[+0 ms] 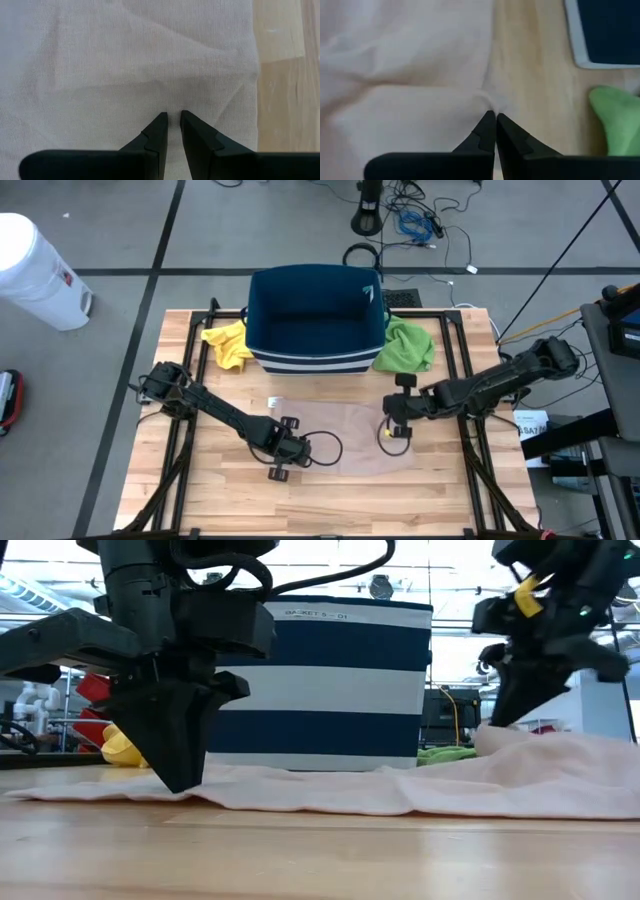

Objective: Fold towel
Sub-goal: Fold the brown towel

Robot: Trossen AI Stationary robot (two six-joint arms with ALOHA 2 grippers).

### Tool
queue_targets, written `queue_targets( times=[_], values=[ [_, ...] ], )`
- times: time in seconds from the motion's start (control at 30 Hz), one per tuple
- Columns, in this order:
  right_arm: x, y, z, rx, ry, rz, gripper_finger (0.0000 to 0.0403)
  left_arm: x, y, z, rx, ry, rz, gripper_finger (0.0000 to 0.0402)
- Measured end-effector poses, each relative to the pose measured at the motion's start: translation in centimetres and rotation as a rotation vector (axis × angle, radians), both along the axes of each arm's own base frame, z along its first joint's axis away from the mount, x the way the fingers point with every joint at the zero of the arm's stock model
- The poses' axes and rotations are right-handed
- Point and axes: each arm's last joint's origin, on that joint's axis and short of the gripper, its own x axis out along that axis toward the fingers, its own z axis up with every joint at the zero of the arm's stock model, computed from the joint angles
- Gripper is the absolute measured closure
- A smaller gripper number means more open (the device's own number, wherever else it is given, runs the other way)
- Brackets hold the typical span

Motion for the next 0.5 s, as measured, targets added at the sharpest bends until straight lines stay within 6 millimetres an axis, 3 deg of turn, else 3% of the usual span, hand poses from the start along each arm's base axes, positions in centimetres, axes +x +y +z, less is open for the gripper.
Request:
queue_targets(
  times=[0.33, 0.5],
  values=[
    [1.9, -2.1, -2.1, 0.024, 0.068, 0.018, 0.0401, 0.0, 0.0, 0.0, -0.001, -0.002, 0.001, 0.0339],
    [2.4, -2.3, -3.7, 0.025, 0.136, 0.021, 0.0371, 0.0, 0.0, 0.0, -0.001, -0.004, 0.001, 0.0339]
  ],
)
